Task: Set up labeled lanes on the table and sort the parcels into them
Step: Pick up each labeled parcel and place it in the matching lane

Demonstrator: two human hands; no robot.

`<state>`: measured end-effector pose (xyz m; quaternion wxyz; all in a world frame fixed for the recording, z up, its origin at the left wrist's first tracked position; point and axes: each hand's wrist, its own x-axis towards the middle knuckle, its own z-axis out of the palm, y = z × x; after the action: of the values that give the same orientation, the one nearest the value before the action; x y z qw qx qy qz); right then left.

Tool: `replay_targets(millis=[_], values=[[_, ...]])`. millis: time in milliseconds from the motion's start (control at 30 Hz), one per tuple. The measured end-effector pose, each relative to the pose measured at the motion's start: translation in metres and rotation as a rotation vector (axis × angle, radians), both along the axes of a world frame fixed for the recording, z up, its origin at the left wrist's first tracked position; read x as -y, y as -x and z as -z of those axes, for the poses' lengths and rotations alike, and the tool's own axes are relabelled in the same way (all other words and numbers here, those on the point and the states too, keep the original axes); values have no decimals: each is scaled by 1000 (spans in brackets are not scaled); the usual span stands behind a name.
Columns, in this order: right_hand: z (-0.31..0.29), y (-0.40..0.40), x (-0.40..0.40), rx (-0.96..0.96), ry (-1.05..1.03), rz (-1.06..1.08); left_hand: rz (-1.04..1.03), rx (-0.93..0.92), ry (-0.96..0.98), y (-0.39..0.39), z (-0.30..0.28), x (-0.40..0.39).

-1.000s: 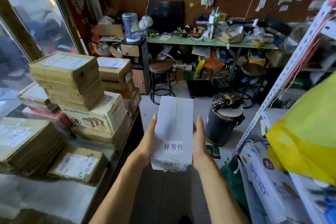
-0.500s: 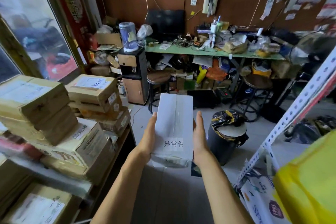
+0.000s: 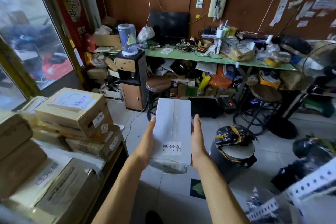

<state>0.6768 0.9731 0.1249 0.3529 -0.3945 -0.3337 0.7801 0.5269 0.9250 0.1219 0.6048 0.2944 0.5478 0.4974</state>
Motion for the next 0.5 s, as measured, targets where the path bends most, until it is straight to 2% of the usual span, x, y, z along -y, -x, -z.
replay_targets(millis=[267, 500], values=[[-10, 60, -126, 41, -28, -45, -131, 36, -23, 48, -6, -109], [-39, 129, -201, 75, -131, -188, -244, -44, -185, 112, -34, -160]])
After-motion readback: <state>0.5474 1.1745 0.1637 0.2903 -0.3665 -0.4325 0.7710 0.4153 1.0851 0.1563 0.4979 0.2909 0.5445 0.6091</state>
